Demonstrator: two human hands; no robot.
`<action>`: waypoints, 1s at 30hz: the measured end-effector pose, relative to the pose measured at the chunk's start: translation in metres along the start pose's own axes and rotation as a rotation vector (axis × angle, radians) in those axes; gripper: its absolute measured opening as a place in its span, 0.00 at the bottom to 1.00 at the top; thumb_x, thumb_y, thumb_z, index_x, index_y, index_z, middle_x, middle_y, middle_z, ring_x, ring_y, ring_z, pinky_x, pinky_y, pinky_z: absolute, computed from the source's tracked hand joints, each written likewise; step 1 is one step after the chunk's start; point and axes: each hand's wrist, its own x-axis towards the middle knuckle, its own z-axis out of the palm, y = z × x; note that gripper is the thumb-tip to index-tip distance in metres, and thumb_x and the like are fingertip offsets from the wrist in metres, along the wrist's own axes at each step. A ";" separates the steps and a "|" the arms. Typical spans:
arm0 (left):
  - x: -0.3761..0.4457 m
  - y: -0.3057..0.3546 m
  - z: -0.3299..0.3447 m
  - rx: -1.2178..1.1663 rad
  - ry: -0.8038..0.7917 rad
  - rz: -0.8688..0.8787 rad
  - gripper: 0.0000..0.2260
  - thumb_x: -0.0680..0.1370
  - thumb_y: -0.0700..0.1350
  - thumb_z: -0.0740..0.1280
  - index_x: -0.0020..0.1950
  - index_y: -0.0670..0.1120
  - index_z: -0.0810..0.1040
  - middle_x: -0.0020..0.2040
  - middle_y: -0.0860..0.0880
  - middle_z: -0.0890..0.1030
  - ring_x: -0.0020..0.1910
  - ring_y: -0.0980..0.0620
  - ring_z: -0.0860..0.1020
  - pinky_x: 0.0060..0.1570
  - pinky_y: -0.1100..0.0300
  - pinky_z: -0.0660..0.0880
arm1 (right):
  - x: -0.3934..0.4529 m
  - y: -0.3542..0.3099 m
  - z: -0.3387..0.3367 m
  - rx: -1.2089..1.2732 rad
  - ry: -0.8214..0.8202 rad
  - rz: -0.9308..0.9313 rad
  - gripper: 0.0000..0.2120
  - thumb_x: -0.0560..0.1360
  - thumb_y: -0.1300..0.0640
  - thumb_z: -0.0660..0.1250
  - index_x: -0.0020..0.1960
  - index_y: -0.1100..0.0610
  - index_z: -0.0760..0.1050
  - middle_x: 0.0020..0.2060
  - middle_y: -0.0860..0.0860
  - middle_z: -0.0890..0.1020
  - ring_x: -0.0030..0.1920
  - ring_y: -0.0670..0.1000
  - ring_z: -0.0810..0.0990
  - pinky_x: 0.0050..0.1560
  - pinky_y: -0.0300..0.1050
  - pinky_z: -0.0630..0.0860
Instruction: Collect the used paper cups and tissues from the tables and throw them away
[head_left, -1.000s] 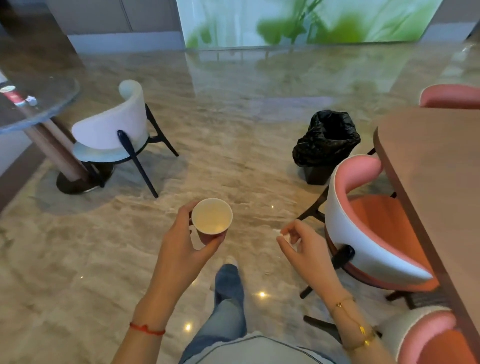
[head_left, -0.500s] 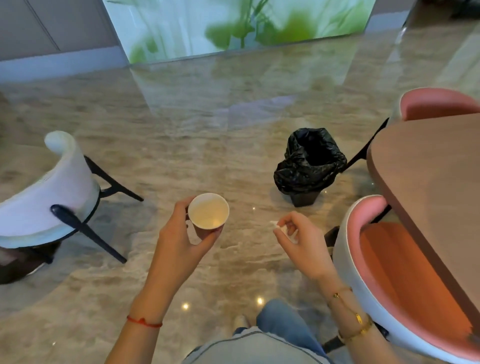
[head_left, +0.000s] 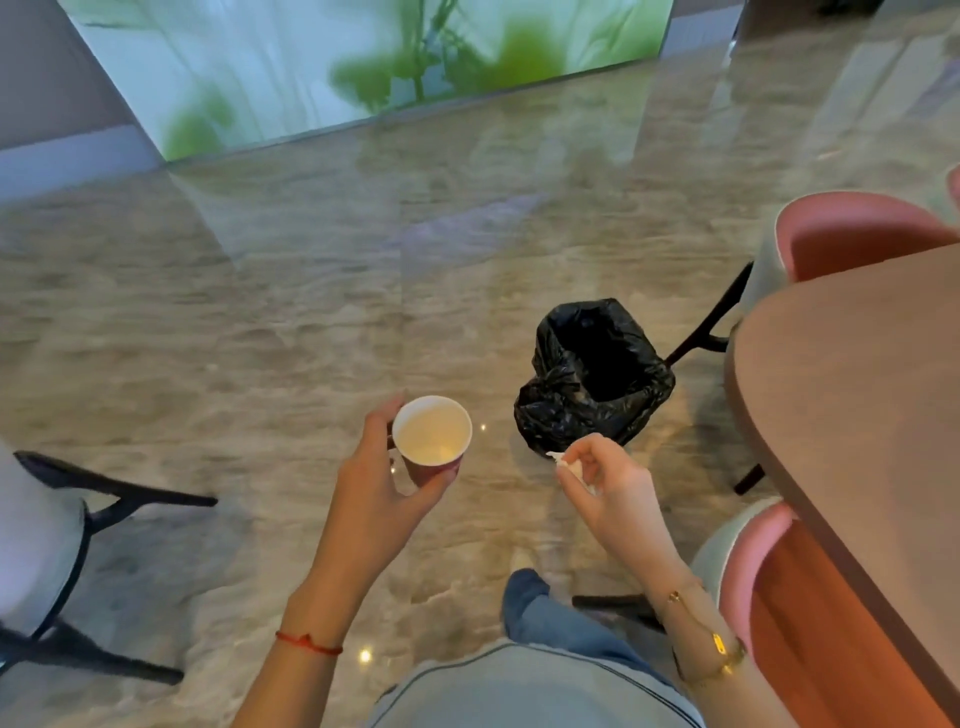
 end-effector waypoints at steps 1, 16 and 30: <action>0.025 0.002 0.008 -0.007 -0.008 0.009 0.31 0.68 0.56 0.75 0.65 0.64 0.62 0.57 0.74 0.69 0.56 0.71 0.71 0.48 0.78 0.69 | 0.024 0.005 -0.005 0.003 0.009 0.005 0.06 0.75 0.59 0.70 0.46 0.51 0.73 0.35 0.44 0.73 0.39 0.44 0.74 0.39 0.34 0.70; 0.351 -0.017 0.176 0.005 -0.303 0.061 0.32 0.67 0.58 0.77 0.65 0.59 0.64 0.58 0.62 0.72 0.53 0.62 0.72 0.43 0.74 0.69 | 0.287 0.137 -0.028 -0.018 0.090 0.360 0.02 0.76 0.53 0.67 0.46 0.50 0.74 0.38 0.44 0.78 0.40 0.42 0.76 0.41 0.34 0.71; 0.548 -0.055 0.350 0.107 -0.684 0.037 0.33 0.69 0.48 0.78 0.68 0.46 0.66 0.64 0.49 0.72 0.61 0.50 0.72 0.57 0.59 0.70 | 0.441 0.274 -0.003 -0.079 0.038 0.741 0.07 0.76 0.52 0.65 0.51 0.53 0.72 0.49 0.50 0.81 0.50 0.52 0.78 0.47 0.48 0.76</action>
